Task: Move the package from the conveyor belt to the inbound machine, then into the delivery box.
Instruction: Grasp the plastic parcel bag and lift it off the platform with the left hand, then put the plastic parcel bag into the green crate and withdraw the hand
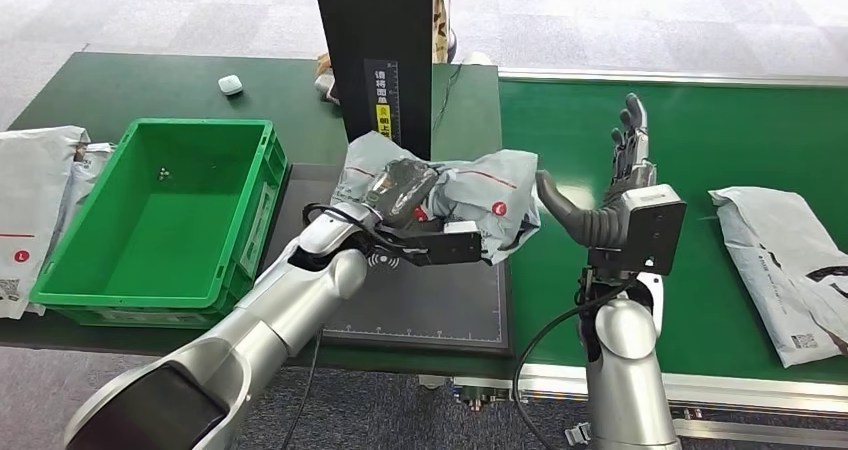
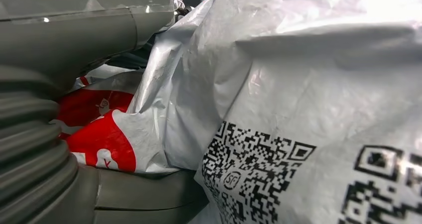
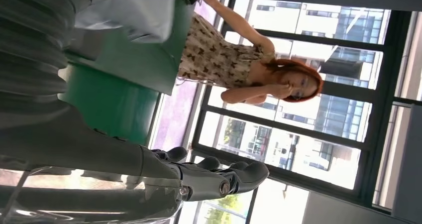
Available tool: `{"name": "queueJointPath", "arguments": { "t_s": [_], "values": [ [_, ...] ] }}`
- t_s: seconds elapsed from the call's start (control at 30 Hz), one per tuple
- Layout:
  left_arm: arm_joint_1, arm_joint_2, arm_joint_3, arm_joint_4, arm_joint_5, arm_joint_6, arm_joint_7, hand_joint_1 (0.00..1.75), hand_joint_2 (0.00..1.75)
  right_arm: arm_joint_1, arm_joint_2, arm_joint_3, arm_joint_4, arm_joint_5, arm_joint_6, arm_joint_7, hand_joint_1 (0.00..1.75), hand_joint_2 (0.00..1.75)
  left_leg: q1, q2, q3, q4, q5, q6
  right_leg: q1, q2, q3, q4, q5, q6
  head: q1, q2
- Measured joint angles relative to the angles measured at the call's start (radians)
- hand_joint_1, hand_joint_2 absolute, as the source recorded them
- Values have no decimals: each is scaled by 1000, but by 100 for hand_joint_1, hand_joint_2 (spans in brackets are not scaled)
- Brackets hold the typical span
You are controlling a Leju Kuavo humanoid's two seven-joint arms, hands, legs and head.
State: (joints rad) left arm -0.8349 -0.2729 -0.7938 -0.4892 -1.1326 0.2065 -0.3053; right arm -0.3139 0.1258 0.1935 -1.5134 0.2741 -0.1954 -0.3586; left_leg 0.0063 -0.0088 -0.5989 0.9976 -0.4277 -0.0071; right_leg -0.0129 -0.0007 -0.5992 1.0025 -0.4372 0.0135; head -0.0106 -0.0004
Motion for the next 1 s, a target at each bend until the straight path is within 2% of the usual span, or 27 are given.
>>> {"name": "queueJointPath", "arguments": {
  "t_s": [0.17,0.3,0.47,0.53,0.67,0.83,0.93,0.97,1.0],
  "values": [
    [34,87,96,-159,-16,124,92,175,175,51,-13,-20,-32,71,36,42,0,175,0,1,1,-1,0,0,1,2,0,0,0,0,0,0],
    [62,160,195,-254,-117,177,249,175,175,77,-17,-31,-42,116,53,60,0,175,0,2,1,-1,0,-1,1,2,0,1,0,-1,0,0],
    [91,237,324,-295,-188,202,377,175,175,90,-18,-40,-43,138,57,63,0,175,0,2,0,-1,0,-1,1,2,0,1,0,-1,0,0],
    [104,265,383,-296,-209,204,425,175,175,90,-18,-41,-43,145,62,63,0,175,0,3,1,-1,0,-1,1,3,0,1,0,-1,0,0],
    [134,316,531,-290,-272,192,459,175,175,89,-18,-43,-41,152,77,65,0,175,0,4,1,-1,0,-1,1,4,-1,1,0,-1,0,0],
    [148,372,685,-233,-360,98,542,175,175,82,-18,-43,-23,152,102,62,0,175,0,3,0,-1,0,-1,1,3,-1,1,-1,-1,0,0],
    [151,390,745,-179,-381,43,550,175,175,71,-18,-41,-9,152,108,59,0,175,0,3,0,-1,0,-1,1,3,-1,1,-1,-1,0,0],
    [151,394,760,-160,-387,15,552,156,175,65,-18,-40,-3,152,110,58,0,175,0,3,0,-1,0,-1,0,3,-1,1,-1,-1,0,0],
    [151,396,774,-141,-392,-14,553,112,175,57,-18,-38,3,152,114,56,0,175,0,3,0,-1,0,-1,0,3,-1,1,0,-1,0,0]
  ]
}}
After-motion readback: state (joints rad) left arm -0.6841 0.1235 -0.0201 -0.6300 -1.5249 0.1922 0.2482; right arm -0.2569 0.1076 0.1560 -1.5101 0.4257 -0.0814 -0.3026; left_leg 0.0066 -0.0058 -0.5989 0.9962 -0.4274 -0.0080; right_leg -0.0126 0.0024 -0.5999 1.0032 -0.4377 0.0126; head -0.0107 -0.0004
